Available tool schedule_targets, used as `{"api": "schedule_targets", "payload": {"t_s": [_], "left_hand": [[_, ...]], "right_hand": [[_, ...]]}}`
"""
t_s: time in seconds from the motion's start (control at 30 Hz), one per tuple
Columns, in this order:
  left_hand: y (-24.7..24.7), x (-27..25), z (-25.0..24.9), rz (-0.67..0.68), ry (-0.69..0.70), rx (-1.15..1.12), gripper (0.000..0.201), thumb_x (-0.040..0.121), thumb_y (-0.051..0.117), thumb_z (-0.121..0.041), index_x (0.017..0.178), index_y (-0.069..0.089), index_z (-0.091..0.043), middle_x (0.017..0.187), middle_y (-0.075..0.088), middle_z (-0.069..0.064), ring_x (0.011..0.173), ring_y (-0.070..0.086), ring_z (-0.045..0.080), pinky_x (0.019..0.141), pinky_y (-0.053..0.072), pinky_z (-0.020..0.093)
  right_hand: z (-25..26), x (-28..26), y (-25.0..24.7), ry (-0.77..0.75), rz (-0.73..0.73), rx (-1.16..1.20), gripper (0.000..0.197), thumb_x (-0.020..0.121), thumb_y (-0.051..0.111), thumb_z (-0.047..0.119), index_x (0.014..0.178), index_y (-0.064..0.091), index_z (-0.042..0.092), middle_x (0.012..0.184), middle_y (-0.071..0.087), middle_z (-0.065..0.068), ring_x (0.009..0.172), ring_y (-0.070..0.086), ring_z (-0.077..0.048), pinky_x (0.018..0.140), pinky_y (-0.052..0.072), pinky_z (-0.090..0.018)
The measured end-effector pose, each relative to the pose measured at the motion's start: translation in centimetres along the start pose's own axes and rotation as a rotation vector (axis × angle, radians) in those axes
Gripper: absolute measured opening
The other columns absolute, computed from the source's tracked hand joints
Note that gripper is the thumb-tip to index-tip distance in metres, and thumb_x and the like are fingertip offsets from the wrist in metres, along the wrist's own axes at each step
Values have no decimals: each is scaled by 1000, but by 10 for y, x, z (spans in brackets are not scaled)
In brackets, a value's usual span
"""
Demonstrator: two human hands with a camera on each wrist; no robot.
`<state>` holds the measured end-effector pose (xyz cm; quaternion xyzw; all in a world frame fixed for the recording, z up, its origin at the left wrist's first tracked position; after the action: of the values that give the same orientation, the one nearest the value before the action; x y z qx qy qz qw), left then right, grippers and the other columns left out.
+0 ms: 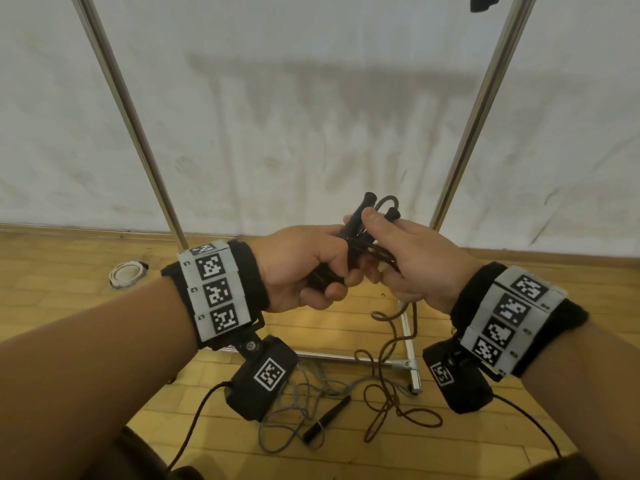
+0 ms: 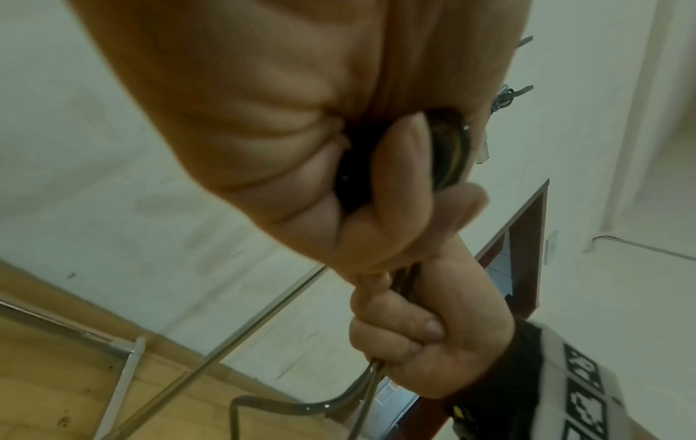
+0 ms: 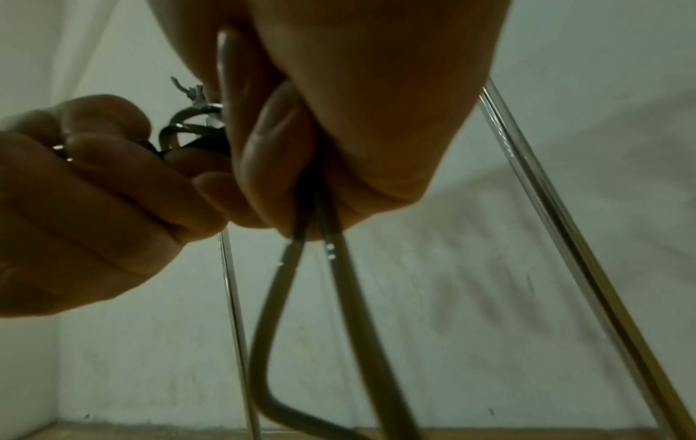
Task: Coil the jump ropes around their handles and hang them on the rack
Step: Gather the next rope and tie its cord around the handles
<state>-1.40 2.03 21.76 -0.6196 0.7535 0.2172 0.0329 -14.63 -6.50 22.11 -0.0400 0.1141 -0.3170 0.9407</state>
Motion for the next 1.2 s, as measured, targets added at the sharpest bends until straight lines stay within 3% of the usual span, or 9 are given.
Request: {"api": "schedule_targets", "payload": {"t_s": [0.27, 0.47, 0.57, 0.63, 0.7, 0.77, 0.93, 1.03, 1.2], "left_hand": [[6, -6, -8, 258, 32, -228, 30, 75, 50, -2, 104, 57, -4, 83, 58, 9, 57, 56, 12, 35, 41, 16], [2, -2, 0, 117, -7, -241, 30, 78, 54, -4, 108, 53, -6, 83, 60, 10, 60, 59, 16, 40, 47, 19], [-2, 1, -3, -158, 27, 138, 31, 89, 71, -11, 116, 57, -11, 84, 69, 8, 70, 70, 24, 58, 61, 30], [-3, -3, -8, -322, 52, 622, 40, 89, 83, -24, 120, 58, -21, 88, 75, 1, 74, 77, 20, 66, 66, 32], [-3, -9, -15, -455, 109, 1010, 44, 88, 83, -38, 120, 54, -30, 86, 76, -4, 67, 75, 7, 56, 59, 20], [-1, -10, -18, -479, 155, 1093, 39, 93, 76, -34, 122, 49, -32, 86, 74, -3, 62, 73, 3, 51, 53, 15], [-5, -9, -12, -364, 99, 620, 18, 101, 62, -10, 111, 52, -21, 73, 73, 3, 56, 71, 21, 50, 57, 29], [-12, -7, -14, -374, 131, 268, 13, 97, 55, -4, 109, 55, -9, 68, 63, 7, 50, 55, 18, 42, 47, 29], [-19, -9, -15, -333, 119, -93, 14, 95, 51, -6, 108, 55, -9, 69, 54, 5, 45, 41, 10, 35, 35, 20]], "right_hand": [[5, -1, 9, -111, 77, 471, 48, 86, 66, 42, 121, 69, 10, 65, 52, -6, 36, 35, -7, 36, 19, -21], [4, 3, 13, -108, -123, 508, 32, 86, 70, 37, 103, 69, 9, 53, 50, 2, 40, 36, -8, 43, 21, -23], [1, 7, 9, -85, -211, 498, 28, 97, 67, 30, 107, 67, 4, 57, 34, -1, 42, 25, -10, 41, 19, -24], [-1, 8, 7, -70, -249, 456, 30, 97, 67, 28, 110, 67, 1, 56, 31, -1, 42, 23, -11, 41, 19, -24], [-2, 9, 7, -59, -269, 431, 38, 97, 68, 28, 116, 65, -5, 56, 30, 0, 43, 22, -12, 42, 18, -26], [-1, 9, 6, -65, -278, 408, 47, 98, 68, 28, 123, 60, -11, 55, 30, 0, 44, 23, -12, 43, 18, -27], [8, 9, 15, -109, -250, 188, 44, 101, 62, 34, 117, 62, -7, 54, 36, 1, 42, 28, -14, 42, 23, -29], [15, 4, 18, -181, -238, -135, 35, 106, 50, 40, 104, 67, 9, 55, 45, 3, 44, 37, -11, 46, 30, -31], [24, -5, 16, -275, -189, -514, 39, 108, 39, 40, 95, 64, 14, 59, 50, 6, 51, 43, -12, 46, 40, -25]]}}
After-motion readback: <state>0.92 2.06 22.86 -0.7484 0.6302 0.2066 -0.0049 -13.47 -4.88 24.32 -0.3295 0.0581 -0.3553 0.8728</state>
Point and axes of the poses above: each hand's wrist, its own x-axis towards the middle knuckle, its own y-axis out of the palm, z = x × y, the point moved 4 cm from there along x, towards the middle knuckle
